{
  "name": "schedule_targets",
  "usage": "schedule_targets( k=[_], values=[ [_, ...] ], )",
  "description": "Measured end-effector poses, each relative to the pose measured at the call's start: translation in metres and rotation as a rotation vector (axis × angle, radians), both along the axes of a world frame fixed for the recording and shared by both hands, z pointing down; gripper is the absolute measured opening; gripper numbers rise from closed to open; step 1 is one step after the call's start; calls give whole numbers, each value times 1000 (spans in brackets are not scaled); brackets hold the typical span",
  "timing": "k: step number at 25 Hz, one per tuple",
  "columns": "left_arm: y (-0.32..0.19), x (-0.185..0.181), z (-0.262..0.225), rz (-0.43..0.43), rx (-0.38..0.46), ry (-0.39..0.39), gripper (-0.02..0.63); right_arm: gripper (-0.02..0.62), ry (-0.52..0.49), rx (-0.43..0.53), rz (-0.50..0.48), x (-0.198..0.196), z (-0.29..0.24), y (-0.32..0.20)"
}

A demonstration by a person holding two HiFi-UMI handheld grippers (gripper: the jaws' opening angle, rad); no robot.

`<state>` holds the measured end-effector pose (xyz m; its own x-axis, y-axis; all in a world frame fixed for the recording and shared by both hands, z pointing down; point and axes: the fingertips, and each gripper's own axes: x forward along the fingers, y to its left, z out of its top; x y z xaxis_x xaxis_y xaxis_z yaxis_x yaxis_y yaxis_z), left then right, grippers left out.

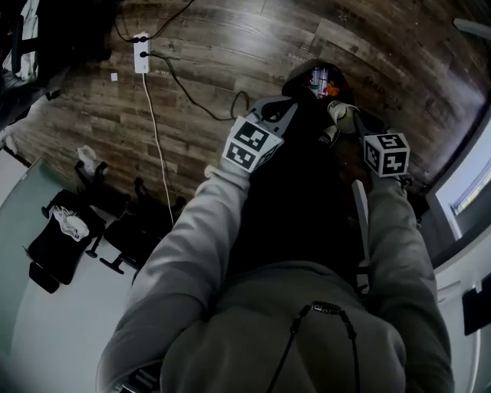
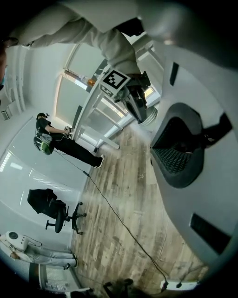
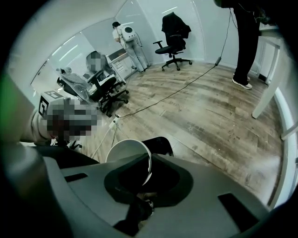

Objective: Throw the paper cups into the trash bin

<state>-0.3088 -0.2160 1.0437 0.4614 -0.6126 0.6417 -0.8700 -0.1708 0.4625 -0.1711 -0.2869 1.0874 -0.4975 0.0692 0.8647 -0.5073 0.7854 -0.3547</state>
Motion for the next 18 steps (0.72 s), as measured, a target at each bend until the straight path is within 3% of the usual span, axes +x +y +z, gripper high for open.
schedule_targets(
  k=[5, 7, 8, 12, 18],
  values=[
    [-13, -7, 1, -29, 23, 19, 2, 40, -13, -54, -10, -8, 18, 11],
    [-13, -2, -1, -22, 23, 28, 2, 175, -17, -91, 8, -7, 17, 11],
    [-12, -2, -3, -35, 19, 25, 2, 187, -12, -96, 19, -6, 14, 10],
    [-12, -23, -20, -160, 7, 2, 2, 190, -7, -74, 39, 0, -19, 0],
    [-9, -14, -89, -165, 10, 6, 2, 190, 4, -33, 64, 25, -104, -12]
  ],
)
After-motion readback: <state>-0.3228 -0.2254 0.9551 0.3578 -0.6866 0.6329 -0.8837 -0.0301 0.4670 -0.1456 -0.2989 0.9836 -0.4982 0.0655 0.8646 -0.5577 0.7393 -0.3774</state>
